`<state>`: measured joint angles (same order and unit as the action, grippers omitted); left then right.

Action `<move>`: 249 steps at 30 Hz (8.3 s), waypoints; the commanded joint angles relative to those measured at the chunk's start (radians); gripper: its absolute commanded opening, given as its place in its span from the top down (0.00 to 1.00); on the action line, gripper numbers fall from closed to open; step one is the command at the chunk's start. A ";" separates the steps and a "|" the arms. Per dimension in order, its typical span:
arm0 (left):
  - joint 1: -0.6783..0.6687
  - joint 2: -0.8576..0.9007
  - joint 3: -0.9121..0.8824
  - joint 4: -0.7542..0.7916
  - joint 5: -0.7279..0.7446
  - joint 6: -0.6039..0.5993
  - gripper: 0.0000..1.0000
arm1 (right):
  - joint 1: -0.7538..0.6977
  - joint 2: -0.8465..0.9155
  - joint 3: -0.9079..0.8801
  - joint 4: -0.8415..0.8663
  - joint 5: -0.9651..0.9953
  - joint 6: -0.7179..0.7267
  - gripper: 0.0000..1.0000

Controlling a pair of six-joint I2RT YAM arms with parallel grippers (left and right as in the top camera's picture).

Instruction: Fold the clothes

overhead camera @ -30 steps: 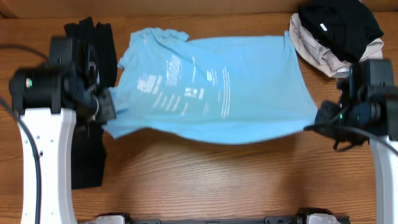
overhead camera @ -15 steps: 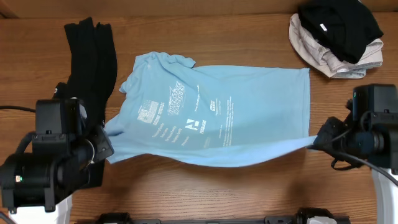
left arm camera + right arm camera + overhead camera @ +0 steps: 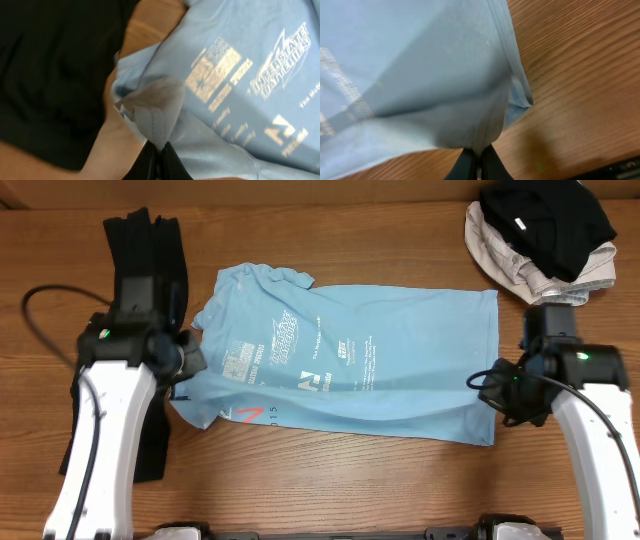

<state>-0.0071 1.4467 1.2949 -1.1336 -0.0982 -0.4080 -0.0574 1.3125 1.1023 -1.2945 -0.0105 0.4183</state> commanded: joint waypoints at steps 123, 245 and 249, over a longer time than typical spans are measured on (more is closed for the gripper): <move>-0.232 1.092 0.919 0.436 0.196 0.591 0.14 | -0.075 0.255 0.553 0.148 0.055 -0.322 0.11; -0.261 0.889 0.734 -0.226 0.108 0.327 0.62 | -0.075 0.255 0.553 0.111 -0.010 -0.269 0.09; -0.261 0.889 0.728 -0.248 0.076 0.327 0.65 | -0.075 0.255 0.553 0.111 -0.010 -0.270 0.09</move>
<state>-0.2687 2.3505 2.0350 -1.3701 0.0029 -0.0971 -0.1303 1.5707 1.6485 -1.1900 -0.0196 0.1551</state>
